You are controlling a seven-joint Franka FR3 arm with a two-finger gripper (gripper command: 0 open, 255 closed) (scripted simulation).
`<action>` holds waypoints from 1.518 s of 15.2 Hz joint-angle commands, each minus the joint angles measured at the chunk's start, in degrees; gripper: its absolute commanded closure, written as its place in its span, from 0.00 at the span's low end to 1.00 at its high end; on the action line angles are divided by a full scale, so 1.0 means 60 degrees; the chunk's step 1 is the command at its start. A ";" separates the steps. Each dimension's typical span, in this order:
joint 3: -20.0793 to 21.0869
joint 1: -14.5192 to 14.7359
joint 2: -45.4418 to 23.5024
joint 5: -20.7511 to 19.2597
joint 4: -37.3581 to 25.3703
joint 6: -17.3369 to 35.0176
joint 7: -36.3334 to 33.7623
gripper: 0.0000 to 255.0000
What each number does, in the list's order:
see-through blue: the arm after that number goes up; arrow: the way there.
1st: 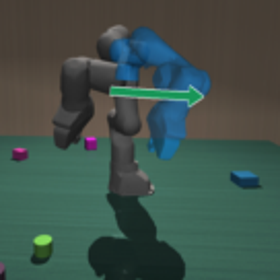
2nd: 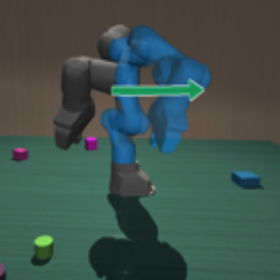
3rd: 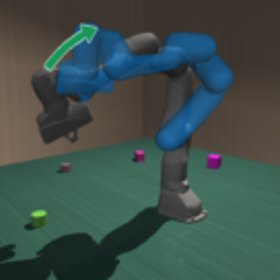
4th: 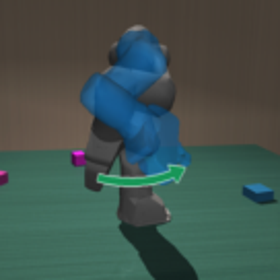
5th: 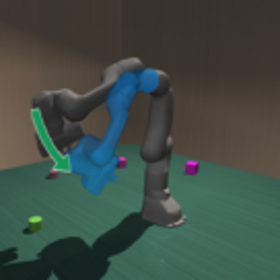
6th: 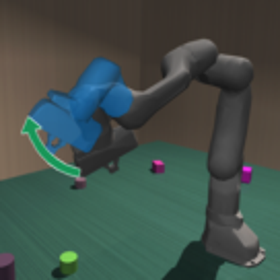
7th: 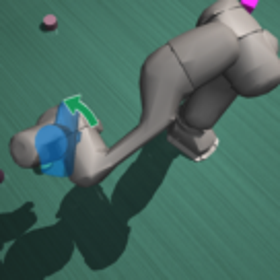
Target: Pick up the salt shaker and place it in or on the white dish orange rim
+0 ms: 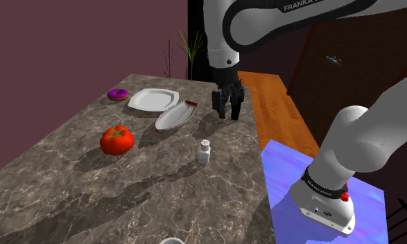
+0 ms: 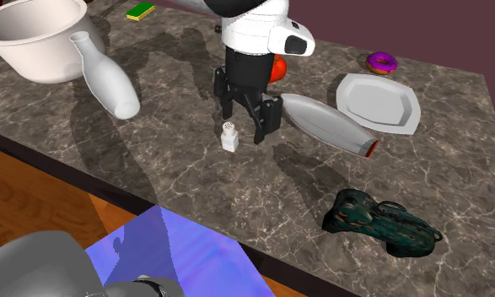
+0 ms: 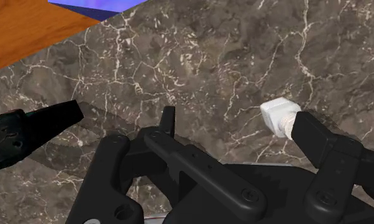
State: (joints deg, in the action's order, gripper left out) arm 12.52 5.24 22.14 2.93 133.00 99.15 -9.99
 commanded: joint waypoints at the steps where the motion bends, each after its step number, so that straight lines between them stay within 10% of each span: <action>1: 0.0281 0.0082 -0.0671 0.0048 -0.0121 0.0432 -0.0399 0.00; 11: 0.1191 0.0519 -0.4114 -0.0366 -0.1636 0.1699 -0.2210 0.00; 23: 0.1191 0.0542 -0.4335 -0.0434 -0.0860 0.2684 -0.2267 0.00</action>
State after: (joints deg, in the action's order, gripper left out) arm 19.66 8.50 -3.87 0.32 127.80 115.20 -23.60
